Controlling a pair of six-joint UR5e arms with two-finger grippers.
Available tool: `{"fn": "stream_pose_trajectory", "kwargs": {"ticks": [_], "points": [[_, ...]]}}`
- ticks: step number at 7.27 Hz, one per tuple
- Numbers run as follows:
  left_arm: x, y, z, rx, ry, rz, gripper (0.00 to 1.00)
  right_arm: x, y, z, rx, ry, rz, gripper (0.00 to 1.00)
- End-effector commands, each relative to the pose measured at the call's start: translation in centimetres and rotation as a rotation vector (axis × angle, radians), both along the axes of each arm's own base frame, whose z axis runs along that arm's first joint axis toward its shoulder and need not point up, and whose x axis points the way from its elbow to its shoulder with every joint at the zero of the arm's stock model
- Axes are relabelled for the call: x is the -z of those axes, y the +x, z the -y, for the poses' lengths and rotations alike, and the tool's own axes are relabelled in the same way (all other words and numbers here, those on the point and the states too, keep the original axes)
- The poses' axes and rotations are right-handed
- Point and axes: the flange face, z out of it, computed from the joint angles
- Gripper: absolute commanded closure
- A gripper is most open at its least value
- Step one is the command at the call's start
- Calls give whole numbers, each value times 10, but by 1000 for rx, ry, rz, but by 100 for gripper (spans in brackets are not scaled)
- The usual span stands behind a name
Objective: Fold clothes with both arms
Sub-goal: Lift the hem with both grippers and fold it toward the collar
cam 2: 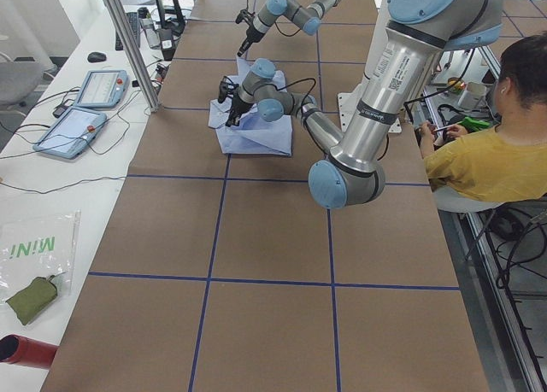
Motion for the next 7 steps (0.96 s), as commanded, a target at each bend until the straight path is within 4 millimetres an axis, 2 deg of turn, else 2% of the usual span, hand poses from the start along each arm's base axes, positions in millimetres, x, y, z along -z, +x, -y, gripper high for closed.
{"fn": "stream_pose_trajectory", "kwargs": {"ticks": [1,3,4,5,6,7], "points": [[-21,9,14,-66,81,77,100,-29,-4,24,20,-12,-10,100],[-21,-4,25,-78,125,93,100,-49,1,43,62,-28,-5,100],[-21,-3,25,-80,126,93,100,-45,-12,57,62,-27,-6,100],[-22,-3,26,-82,127,93,100,-32,-35,75,64,-34,-14,100],[-26,-1,26,-91,121,93,100,-31,-38,77,68,-38,-15,100],[-37,3,30,-99,130,100,100,-42,-31,83,94,-32,-48,100]]}}
